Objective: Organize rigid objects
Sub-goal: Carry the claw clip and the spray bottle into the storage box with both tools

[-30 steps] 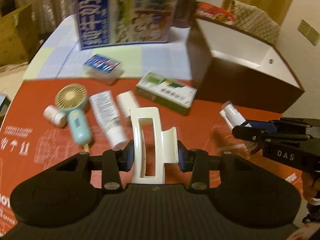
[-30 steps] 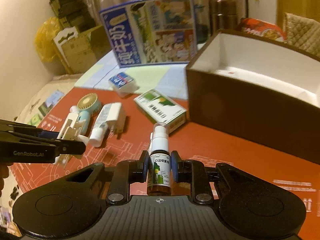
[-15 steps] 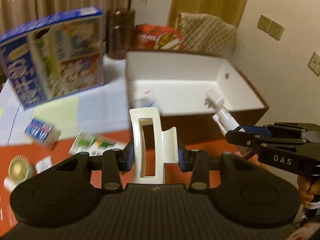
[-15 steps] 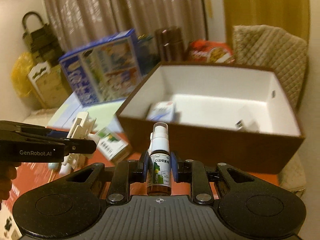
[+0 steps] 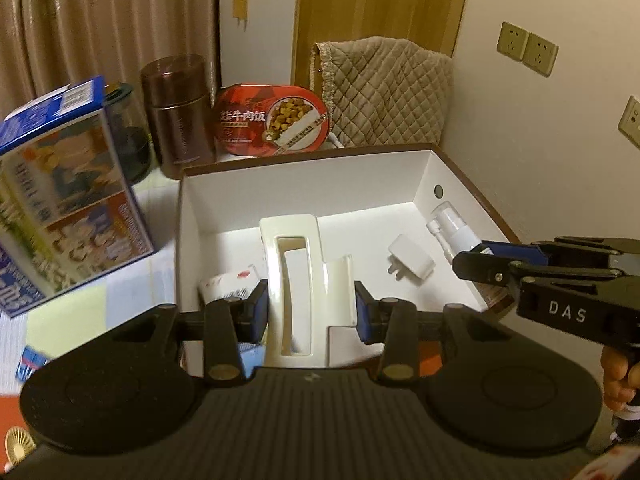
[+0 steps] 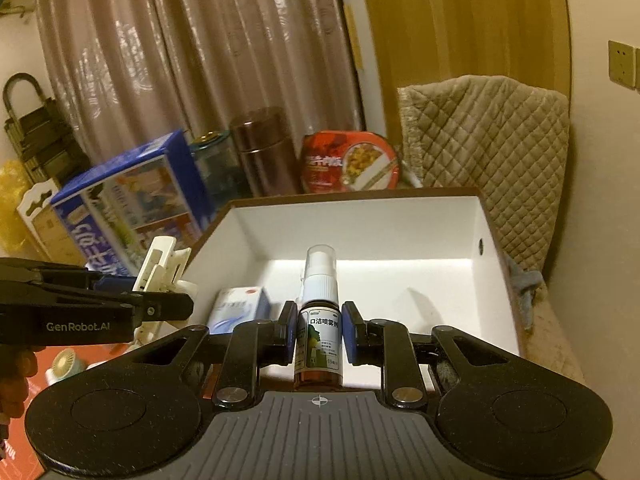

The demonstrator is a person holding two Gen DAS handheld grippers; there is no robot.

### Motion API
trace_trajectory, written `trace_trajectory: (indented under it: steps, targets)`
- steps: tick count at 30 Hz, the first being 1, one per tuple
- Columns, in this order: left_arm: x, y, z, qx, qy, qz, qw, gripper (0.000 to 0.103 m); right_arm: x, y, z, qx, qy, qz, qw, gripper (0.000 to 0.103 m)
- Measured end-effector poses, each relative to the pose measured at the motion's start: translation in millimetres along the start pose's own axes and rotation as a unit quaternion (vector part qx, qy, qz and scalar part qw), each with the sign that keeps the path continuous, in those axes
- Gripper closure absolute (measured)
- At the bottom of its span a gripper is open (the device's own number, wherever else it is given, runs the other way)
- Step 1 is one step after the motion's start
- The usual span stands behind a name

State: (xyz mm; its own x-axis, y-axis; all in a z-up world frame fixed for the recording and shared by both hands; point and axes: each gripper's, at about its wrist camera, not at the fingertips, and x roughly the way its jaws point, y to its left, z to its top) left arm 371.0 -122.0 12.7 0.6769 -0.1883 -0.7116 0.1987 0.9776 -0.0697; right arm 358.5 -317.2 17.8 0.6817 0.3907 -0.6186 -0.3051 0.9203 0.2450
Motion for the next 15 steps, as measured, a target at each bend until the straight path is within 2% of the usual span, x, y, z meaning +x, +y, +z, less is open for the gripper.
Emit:
trace_trajectory:
  steps: [6, 15]
  targets:
    - [39, -10, 10, 0.009, 0.029, -0.004, 0.9995, 0.066, 25, -17, 2, 0.009, 0.02, -0.012, 1.0, 0.083]
    - [85, -8, 5, 0.001, 0.085, -0.008, 0.9964, 0.066, 65, -36, -7, 0.021, 0.069, -0.029, 0.997, 0.083]
